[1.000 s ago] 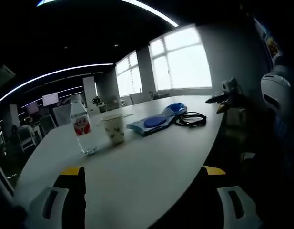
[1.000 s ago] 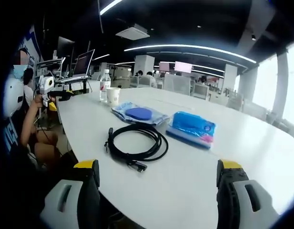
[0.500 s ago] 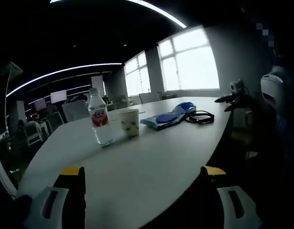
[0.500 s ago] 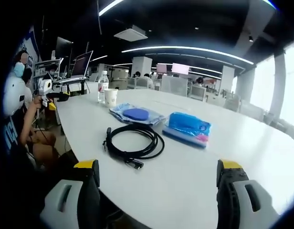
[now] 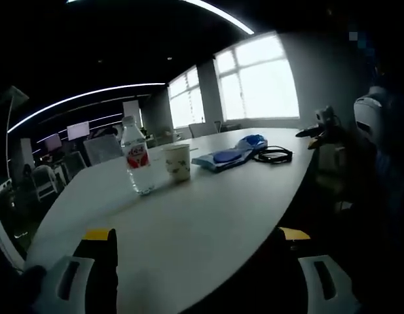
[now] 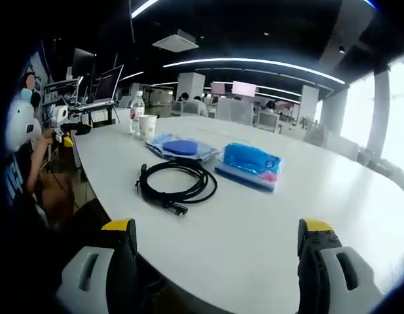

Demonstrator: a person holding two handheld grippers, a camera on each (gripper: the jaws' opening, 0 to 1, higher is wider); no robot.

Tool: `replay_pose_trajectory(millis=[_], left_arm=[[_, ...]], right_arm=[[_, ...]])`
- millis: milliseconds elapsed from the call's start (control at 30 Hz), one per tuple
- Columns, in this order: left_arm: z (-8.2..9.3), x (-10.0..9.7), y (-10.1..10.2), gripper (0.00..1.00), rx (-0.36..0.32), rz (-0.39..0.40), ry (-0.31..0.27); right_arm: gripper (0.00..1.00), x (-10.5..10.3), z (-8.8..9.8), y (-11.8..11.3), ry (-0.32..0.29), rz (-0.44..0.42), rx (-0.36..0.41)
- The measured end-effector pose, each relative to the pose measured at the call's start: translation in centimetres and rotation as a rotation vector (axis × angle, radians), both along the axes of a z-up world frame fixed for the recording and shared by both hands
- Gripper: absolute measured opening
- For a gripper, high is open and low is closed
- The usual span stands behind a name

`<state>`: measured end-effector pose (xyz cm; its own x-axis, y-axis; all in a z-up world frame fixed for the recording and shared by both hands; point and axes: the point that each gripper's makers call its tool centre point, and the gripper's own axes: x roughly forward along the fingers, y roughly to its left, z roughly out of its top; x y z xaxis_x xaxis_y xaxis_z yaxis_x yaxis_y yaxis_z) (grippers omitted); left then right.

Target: Arrange the tabletop items into an orderly group along one side of the table until the central work area is clear of visible clutter.

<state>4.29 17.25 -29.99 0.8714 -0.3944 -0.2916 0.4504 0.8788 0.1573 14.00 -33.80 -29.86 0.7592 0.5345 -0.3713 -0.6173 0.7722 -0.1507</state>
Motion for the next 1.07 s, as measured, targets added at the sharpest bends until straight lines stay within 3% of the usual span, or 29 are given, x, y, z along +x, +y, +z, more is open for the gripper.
replay_pose_trajectory(millis=[267, 1067], left_arm=[[0.2, 0.2, 0.2, 1.0, 0.01, 0.005, -0.001], [0.1, 0.2, 0.0, 1.0, 0.022, 0.011, 0.009]], right_arm=[[1.0, 0.2, -1.3, 0.2, 0.029, 0.005, -0.026], [1.0, 0.6, -0.5, 0.4, 0.002, 0.002, -0.013]])
